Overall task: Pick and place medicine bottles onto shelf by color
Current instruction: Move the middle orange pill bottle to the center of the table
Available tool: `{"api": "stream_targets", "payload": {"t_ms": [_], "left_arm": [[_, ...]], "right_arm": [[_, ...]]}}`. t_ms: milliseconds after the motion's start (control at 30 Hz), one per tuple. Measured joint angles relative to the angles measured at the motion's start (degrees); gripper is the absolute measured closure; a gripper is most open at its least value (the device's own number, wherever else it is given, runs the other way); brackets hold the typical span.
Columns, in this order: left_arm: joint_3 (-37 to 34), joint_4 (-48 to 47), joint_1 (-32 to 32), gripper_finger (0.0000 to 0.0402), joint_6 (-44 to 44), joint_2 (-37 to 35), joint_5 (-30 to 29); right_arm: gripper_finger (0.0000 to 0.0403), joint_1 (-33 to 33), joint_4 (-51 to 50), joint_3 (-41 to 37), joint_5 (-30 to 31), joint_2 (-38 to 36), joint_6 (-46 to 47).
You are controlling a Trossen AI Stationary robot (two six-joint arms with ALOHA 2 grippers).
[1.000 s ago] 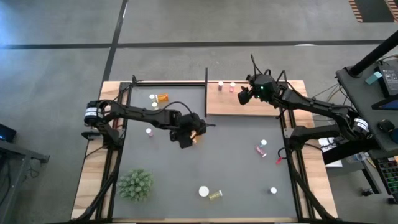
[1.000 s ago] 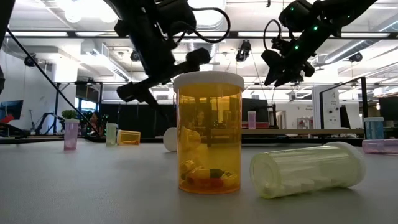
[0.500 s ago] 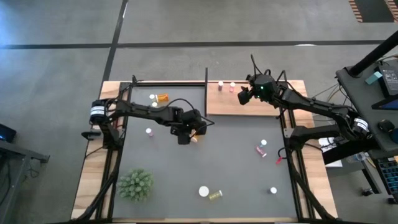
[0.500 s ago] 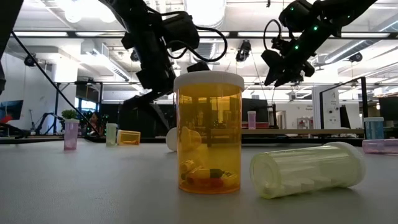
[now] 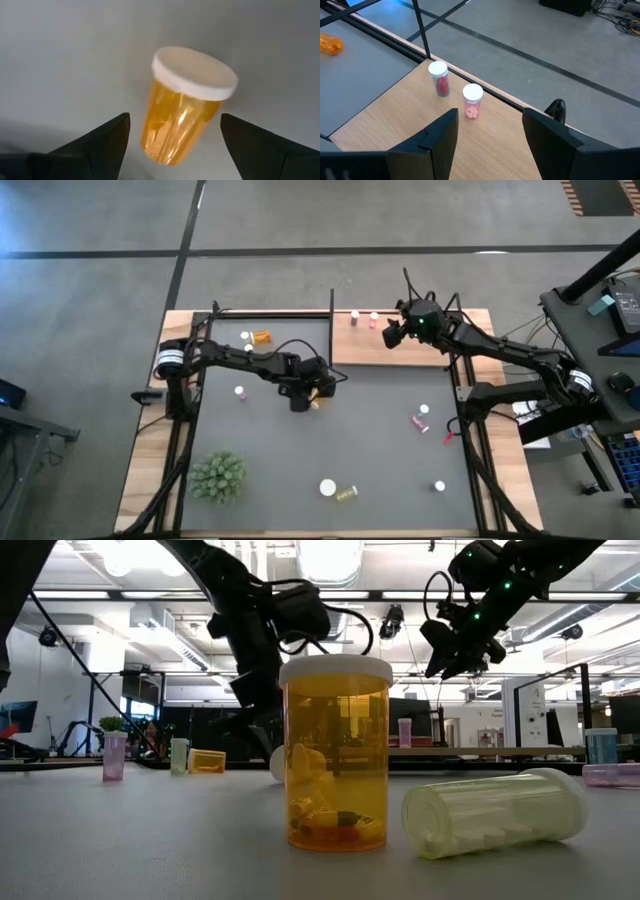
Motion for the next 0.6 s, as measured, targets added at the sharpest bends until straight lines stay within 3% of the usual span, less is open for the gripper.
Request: {"api": "stream_targets", "payload": {"t_ms": [300,600], "left_arm": [[-0.1,0.62,0.0,0.0109,-13.98,1.62,-0.26],[-0.97,2.2,0.46,0.0109,-6.62,1.66,0.37]], "right_arm": [[0.019,0.0,0.0,0.0,-0.02,0.0,0.02],[0.019,0.0,0.0,0.0,-0.02,0.0,0.0]]}}
